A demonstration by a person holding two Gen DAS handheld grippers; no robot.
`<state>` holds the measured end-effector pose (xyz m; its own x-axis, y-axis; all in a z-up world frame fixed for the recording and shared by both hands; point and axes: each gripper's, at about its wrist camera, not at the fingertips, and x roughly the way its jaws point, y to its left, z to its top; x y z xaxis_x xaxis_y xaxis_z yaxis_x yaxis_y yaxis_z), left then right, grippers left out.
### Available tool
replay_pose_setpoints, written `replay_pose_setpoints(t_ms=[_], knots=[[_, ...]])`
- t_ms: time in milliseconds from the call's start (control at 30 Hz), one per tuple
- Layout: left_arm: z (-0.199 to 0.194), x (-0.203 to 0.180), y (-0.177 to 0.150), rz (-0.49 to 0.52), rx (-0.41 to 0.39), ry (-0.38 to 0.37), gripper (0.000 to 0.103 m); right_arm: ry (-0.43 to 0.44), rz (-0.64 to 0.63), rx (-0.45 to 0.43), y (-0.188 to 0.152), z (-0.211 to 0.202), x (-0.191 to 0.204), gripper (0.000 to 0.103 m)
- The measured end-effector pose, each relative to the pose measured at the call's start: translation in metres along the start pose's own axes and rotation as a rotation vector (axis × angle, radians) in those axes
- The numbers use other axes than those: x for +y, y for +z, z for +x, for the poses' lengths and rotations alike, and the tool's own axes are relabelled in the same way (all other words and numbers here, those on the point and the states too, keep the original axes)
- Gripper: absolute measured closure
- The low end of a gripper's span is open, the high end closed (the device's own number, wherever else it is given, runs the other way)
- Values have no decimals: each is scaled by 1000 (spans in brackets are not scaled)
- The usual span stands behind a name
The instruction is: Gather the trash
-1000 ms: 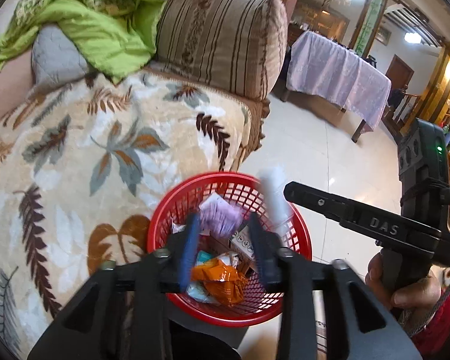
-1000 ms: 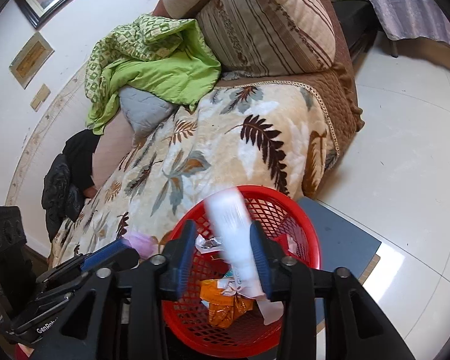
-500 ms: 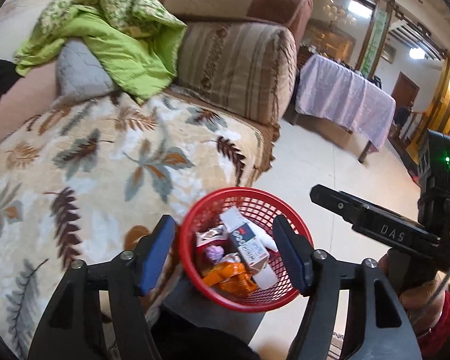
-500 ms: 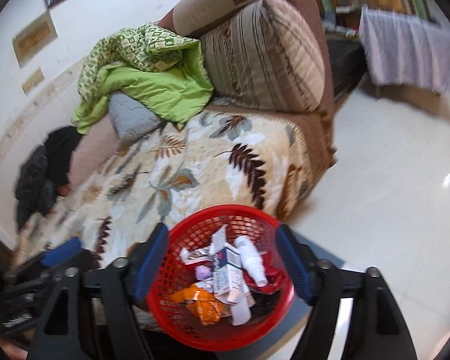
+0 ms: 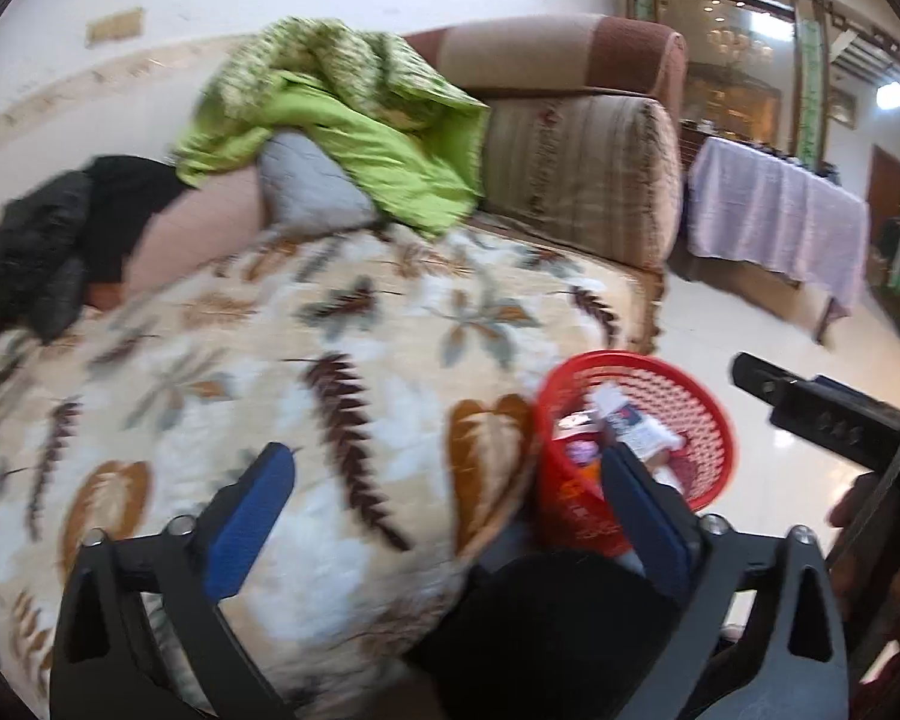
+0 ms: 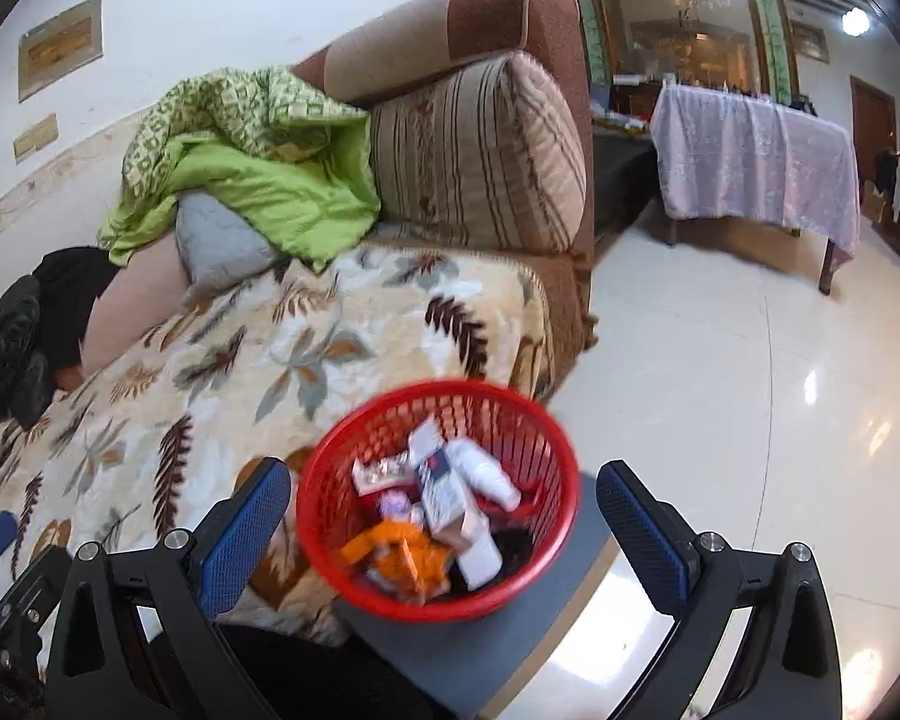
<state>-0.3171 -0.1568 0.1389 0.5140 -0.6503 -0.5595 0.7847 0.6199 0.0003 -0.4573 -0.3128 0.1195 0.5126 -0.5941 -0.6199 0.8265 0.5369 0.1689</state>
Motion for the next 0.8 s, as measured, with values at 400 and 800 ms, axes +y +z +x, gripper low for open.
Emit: replay_pose_setpoints(t_ms=[400, 800], knots=[[-13, 10, -16, 57, -38, 219, 0, -132, -83, 34, -24, -2, 24, 0], [-5, 13, -18, 46, -5, 236, 0, -124, -107, 36, -26, -1, 30, 0]])
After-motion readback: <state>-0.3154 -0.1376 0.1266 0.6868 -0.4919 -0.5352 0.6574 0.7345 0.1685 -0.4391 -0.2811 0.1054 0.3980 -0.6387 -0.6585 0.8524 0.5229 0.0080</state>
